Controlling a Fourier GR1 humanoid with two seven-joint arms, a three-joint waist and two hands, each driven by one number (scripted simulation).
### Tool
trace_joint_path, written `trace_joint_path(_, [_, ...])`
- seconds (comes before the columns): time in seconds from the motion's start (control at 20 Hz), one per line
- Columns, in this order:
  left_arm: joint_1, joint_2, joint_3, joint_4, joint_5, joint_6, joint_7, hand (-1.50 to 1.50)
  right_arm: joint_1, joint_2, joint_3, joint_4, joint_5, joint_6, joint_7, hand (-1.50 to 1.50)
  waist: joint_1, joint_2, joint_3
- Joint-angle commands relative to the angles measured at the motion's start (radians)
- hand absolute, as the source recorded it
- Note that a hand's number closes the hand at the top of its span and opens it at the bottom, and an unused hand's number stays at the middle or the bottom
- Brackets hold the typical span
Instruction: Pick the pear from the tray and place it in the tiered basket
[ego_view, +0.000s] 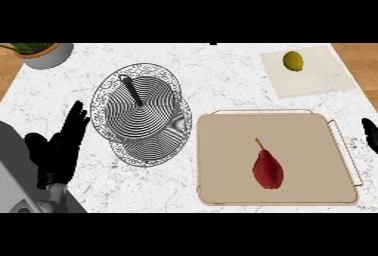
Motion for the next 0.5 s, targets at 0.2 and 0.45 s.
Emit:
trace_joint_path(0.2, [0.118,-0.065,-0.070,0.068,-0.077,0.027,-0.018,0.00,0.255,0.038,0.124,-0.311,0.112,-0.041,0.180,-1.50,0.025,0.020,-0.031])
trace_joint_path(0.45, [0.085,-0.044,-0.037,0.028,-0.066,-0.004,0.030,0.00,0.413,-0.084,0.289,-0.364,0.234,0.101,0.393,-1.50,0.051,0.030,-0.036])
